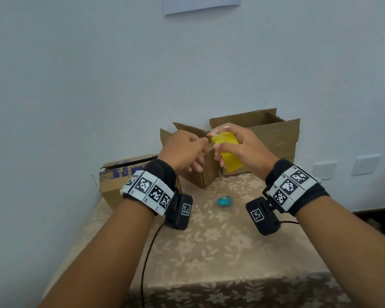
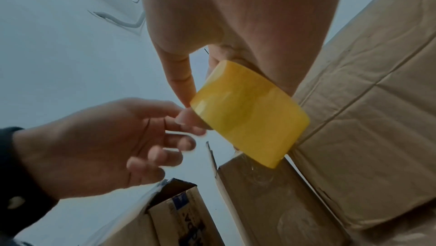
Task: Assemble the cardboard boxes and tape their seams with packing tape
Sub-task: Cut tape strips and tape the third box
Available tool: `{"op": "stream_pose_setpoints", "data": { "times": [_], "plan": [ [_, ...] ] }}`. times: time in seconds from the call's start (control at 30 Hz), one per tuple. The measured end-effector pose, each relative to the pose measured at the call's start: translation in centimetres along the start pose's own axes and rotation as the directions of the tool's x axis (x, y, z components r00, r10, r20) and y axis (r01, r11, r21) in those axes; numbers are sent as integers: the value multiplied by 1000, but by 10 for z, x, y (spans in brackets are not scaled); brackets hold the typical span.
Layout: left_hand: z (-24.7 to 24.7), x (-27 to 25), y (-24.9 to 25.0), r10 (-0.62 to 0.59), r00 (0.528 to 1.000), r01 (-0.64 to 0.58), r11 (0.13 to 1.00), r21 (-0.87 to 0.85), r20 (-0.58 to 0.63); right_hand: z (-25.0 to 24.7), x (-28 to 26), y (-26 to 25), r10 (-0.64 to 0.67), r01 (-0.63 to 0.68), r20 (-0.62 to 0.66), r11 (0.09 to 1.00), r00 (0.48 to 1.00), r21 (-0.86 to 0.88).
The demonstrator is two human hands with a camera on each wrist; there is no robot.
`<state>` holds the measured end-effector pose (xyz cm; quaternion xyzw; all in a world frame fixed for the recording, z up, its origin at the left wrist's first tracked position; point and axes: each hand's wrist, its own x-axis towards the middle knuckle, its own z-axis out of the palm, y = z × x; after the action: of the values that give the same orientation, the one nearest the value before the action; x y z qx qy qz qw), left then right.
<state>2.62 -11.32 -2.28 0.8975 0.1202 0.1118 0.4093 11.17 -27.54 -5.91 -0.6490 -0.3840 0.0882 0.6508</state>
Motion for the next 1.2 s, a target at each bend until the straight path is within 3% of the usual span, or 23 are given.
{"op": "stream_pose_setpoints", "data": {
  "times": [0.07,0.17,0.37,0.5,0.63,0.83,1.0,1.2],
  "plan": [
    [1,4,3,4,993,-31,975,-221,-121,1,-1,-2,-13,14,26,1000,1000,-8],
    [1,5,5,-62,988,-9,893,-450,-144,2,-3,-5,-30,31,58,999,998,-16],
    [-2,3,2,-178,984,149,752,-642,20,5,-5,-9,-40,48,112,996,993,-70],
    [-4,3,1,-248,951,303,601,-739,188,8,-5,-11,-73,89,146,990,987,-108],
    [-3,3,-1,-274,931,349,472,-809,242,10,-6,-12,-109,138,188,980,976,-147],
    [7,7,2,-275,955,202,347,-916,107,15,-2,-11,-74,85,112,992,991,-96],
    [18,7,5,-230,973,52,331,-942,-27,18,2,-8,-72,71,74,997,995,17],
    [30,-1,11,-135,976,-110,374,-921,-171,15,2,-10,-95,88,91,993,991,81]
  ]
}}
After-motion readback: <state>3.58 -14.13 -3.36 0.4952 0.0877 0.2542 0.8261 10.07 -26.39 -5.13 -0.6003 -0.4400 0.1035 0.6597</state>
